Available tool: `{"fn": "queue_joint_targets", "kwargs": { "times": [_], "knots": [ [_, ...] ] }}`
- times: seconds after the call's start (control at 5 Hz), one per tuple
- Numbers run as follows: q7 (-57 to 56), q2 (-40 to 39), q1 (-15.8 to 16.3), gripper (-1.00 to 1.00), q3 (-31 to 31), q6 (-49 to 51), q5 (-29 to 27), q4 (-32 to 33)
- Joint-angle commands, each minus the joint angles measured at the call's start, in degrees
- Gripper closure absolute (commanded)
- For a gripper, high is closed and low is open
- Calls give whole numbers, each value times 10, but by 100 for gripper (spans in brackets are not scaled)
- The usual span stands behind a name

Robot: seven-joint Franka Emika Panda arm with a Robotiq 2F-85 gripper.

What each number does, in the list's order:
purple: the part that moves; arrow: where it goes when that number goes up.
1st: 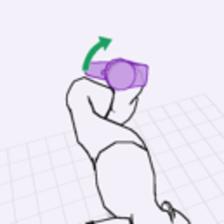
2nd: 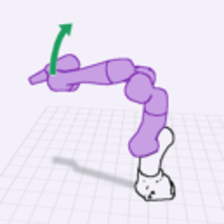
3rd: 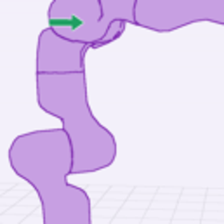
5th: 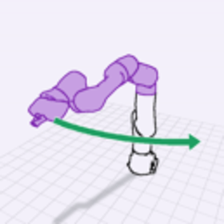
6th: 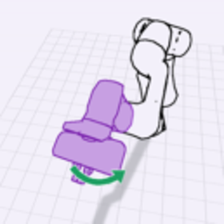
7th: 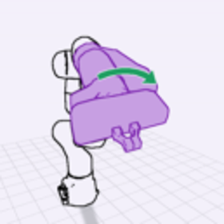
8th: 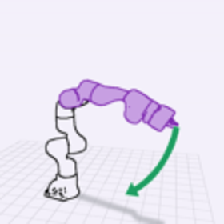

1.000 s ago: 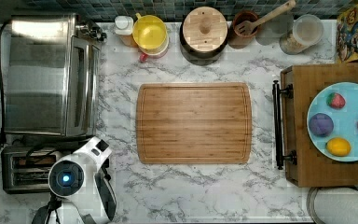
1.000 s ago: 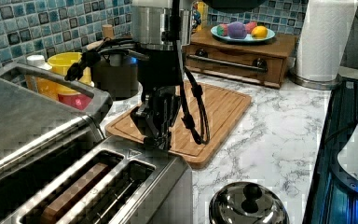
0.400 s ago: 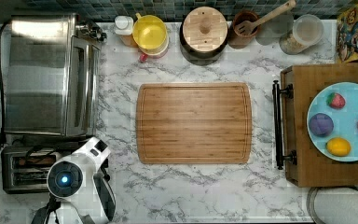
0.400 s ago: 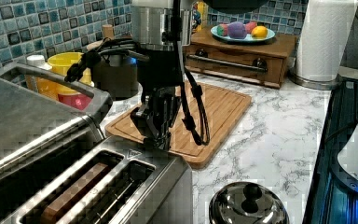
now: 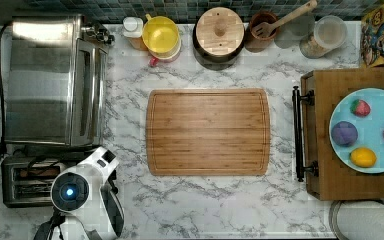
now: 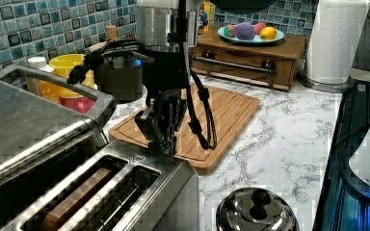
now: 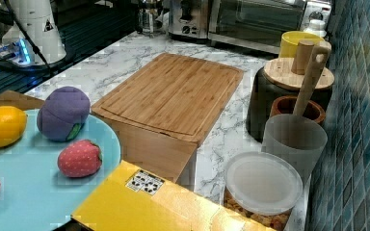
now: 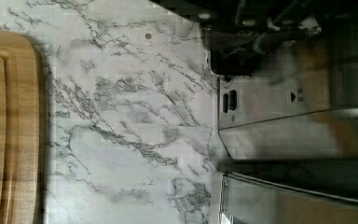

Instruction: Turn on the toaster.

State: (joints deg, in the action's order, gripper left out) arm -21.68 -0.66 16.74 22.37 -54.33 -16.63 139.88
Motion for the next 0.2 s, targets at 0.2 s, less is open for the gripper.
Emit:
{"fn": "queue_joint_targets", "kwargs": {
  "times": [0.2],
  "knots": [
    [27,-67,28,100,23,3,0,91]
  ]
}}
